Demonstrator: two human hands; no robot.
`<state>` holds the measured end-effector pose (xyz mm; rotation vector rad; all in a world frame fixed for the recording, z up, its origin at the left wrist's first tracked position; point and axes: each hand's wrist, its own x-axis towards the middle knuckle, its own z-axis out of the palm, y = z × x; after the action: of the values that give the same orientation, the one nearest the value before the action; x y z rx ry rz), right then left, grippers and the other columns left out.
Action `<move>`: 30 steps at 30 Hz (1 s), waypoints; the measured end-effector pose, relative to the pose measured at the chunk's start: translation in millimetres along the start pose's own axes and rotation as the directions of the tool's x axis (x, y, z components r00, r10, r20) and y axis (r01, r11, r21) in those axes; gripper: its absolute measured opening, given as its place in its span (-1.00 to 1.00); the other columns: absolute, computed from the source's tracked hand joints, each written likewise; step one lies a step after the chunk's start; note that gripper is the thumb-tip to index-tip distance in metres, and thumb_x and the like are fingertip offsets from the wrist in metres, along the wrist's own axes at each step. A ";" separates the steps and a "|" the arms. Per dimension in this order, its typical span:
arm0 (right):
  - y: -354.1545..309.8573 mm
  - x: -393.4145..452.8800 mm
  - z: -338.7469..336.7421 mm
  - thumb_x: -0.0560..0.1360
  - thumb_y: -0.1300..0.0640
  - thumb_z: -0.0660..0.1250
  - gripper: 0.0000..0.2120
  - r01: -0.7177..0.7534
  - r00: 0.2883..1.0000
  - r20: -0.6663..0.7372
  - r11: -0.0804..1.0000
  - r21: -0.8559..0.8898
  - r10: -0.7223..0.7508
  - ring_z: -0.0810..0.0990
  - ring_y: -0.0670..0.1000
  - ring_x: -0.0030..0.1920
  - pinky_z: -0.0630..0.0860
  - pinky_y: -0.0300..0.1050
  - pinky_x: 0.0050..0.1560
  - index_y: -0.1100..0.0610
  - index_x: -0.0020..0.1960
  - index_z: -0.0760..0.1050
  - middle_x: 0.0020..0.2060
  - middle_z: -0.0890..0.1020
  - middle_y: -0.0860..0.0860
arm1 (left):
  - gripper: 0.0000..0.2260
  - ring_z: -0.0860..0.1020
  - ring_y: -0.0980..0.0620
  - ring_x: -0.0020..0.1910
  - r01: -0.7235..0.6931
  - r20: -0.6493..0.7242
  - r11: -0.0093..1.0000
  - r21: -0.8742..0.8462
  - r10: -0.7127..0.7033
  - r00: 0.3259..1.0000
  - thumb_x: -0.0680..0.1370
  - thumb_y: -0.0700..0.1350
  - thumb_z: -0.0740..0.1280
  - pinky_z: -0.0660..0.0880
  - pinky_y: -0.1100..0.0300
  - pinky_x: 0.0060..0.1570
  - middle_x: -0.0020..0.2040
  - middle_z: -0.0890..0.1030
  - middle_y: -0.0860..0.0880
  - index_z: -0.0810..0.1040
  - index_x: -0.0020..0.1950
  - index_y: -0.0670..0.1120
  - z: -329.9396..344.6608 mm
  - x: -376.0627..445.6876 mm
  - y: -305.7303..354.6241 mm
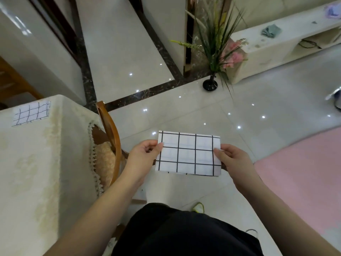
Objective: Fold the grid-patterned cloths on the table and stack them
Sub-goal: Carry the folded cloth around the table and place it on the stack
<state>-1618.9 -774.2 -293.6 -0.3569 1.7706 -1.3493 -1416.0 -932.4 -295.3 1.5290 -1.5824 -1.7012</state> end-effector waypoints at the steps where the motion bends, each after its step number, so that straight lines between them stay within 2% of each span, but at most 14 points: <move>1: -5.3 10.7 0.5 0.58 0.21 0.31 -0.88 0.000 1.000 0.013 1.000 -0.002 0.000 0.71 0.10 -0.09 0.62 -0.02 -0.06 0.14 0.03 0.63 -0.13 0.74 0.08 | -0.87 0.67 -0.01 0.01 0.010 -0.018 1.000 -0.015 -0.010 1.000 0.56 -0.04 0.39 0.56 -0.07 0.17 -0.04 0.72 0.01 0.65 0.07 -0.02 2.4 5.1 5.1; 7: -35.0 76.1 25.7 0.57 0.20 0.32 -0.89 0.009 0.995 0.099 0.999 -0.049 -0.005 0.70 0.02 -0.16 0.62 0.02 -0.04 0.13 0.01 0.63 -0.16 0.74 0.05 | -0.89 0.66 -0.09 0.05 0.072 -0.121 0.990 -0.123 -0.087 0.989 0.58 -0.10 0.36 0.57 -0.09 0.15 -0.03 0.71 -0.05 0.64 0.05 -0.08 -4.7 47.9 22.6; 12: -65.5 139.3 64.0 0.57 0.17 0.33 -0.89 0.034 0.985 0.173 0.990 -0.139 -0.010 0.70 0.12 -0.05 0.61 0.15 0.10 0.12 0.03 0.63 -0.14 0.74 0.05 | -0.90 0.67 -0.12 0.00 0.091 -0.162 0.970 -0.225 -0.130 0.978 0.55 -0.09 0.40 0.57 -0.17 0.13 -0.06 0.72 -0.06 0.65 0.03 -0.07 -29.9 103.5 25.6; 16: -90.2 189.1 100.1 0.58 0.16 0.32 -0.88 0.059 0.975 0.221 0.973 -0.222 -0.008 0.70 0.14 -0.04 0.59 0.19 0.13 0.10 0.04 0.62 -0.14 0.74 0.05 | -0.86 0.66 -0.05 0.04 0.098 -0.202 0.961 -0.258 -0.153 0.967 0.54 -0.03 0.42 0.58 -0.10 0.14 -0.03 0.72 0.00 0.66 0.06 -0.03 -48.5 153.3 34.2; 21: -118.1 243.0 141.7 0.57 0.16 0.33 -0.87 0.048 0.967 0.254 0.964 -0.263 0.021 0.71 0.09 -0.05 0.59 0.18 0.13 0.10 0.08 0.61 -0.12 0.74 0.02 | -0.85 0.64 -0.03 0.06 0.117 -0.252 0.947 -0.299 -0.197 0.947 0.52 0.01 0.42 0.57 -0.11 0.15 -0.01 0.71 0.01 0.65 0.05 0.01 -68.3 199.1 47.1; 25: -136.4 279.4 170.2 0.57 0.16 0.33 -0.86 0.029 0.956 0.289 0.958 -0.284 0.056 0.71 0.08 -0.04 0.62 0.08 0.09 0.11 0.09 0.61 -0.11 0.74 0.01 | -0.88 0.65 -0.07 0.04 0.107 -0.310 0.937 -0.333 -0.215 0.926 0.51 0.00 0.43 0.57 -0.18 0.13 -0.04 0.71 0.00 0.67 0.00 0.01 -84.6 227.5 57.3; 30: -164.0 335.2 205.5 0.57 0.18 0.32 -0.87 0.080 0.925 0.375 0.938 -0.336 0.056 0.71 0.03 -0.07 0.63 -0.01 0.01 0.10 0.08 0.62 -0.12 0.74 0.00 | -0.88 0.66 -0.07 0.03 0.122 -0.365 0.914 -0.386 -0.273 0.890 0.50 0.02 0.44 0.57 -0.18 0.13 -0.06 0.72 0.02 0.67 -0.02 0.03 -98.6 265.9 68.8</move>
<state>-1702.9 -1191.6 -309.6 -0.7714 1.6662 -0.8917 -1452.1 -1219.3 -334.5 1.7556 -0.8749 -1.5218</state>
